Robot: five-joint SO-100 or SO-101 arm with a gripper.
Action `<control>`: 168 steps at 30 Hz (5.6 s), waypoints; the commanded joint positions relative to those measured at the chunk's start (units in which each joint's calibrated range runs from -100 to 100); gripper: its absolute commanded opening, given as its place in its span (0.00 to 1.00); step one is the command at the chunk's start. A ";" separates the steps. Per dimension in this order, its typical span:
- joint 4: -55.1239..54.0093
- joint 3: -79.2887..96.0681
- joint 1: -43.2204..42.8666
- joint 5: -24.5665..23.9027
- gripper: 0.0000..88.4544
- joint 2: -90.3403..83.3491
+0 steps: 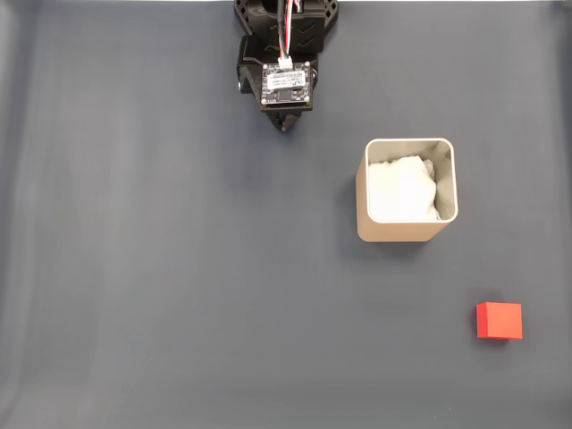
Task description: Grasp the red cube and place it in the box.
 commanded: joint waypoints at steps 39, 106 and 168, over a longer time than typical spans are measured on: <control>1.14 0.64 0.25 0.24 0.01 0.09; -32.84 -2.55 1.24 -2.15 0.00 5.02; -24.14 -84.60 -28.43 0.24 0.00 71.22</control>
